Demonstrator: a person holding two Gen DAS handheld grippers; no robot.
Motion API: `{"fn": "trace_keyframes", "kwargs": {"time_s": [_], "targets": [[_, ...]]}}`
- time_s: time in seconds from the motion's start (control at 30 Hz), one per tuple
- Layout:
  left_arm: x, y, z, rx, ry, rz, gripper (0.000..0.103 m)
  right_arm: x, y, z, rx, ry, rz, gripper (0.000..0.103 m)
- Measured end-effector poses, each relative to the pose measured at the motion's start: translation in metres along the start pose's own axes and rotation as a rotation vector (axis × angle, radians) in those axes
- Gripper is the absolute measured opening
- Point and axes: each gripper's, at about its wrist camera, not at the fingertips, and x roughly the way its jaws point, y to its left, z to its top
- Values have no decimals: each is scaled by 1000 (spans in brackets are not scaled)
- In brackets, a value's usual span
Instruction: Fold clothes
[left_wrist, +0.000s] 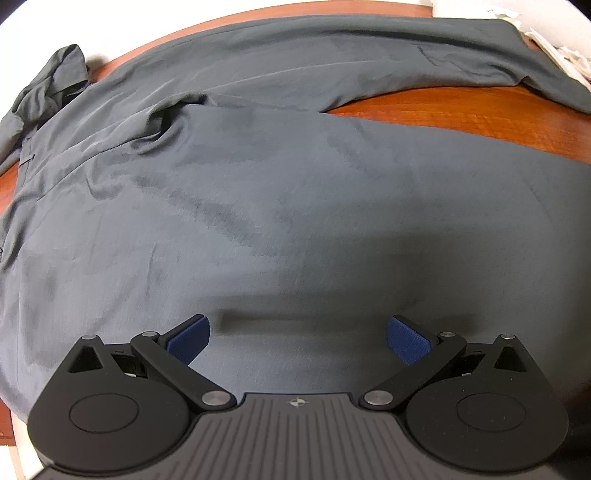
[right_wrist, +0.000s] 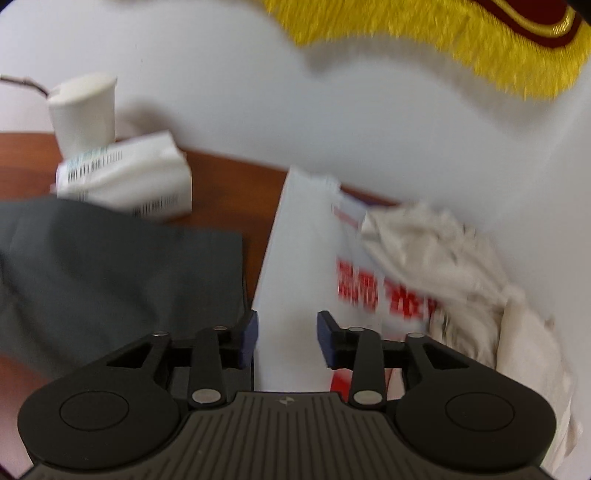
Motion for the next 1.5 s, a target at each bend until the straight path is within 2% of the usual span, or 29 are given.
{"fn": "trace_keyframes", "kwargs": {"time_s": [0.13, 0.17, 0.43, 0.7, 0.93, 0.97, 1.03, 1.23, 1.5], "targets": [[0, -2, 1, 12, 3, 1, 103, 5, 1, -24, 7, 32, 6, 64], [0, -3, 1, 15, 5, 0, 103, 6, 2, -29, 6, 38, 4, 65], [-3, -5, -1, 37, 13, -1, 103, 9, 4, -52, 49, 48, 44, 65], [-6, -5, -4, 50, 18, 1, 103, 15, 11, -56, 60, 46, 101, 64], [-6, -4, -5, 46, 12, 3, 103, 16, 13, -54, 66, 58, 137, 36], [-6, -4, -5, 46, 11, 3, 103, 16, 13, -54, 67, 58, 137, 26], [-6, -5, -5, 46, 9, 2, 103, 14, 12, -54, 79, 58, 134, 13], [-4, -5, -3, 54, 1, -12, 103, -3, 3, -51, 128, 34, 157, 2], [-3, -7, 1, 76, -10, -31, 103, -27, 2, -46, 143, 2, 182, 1]]}}
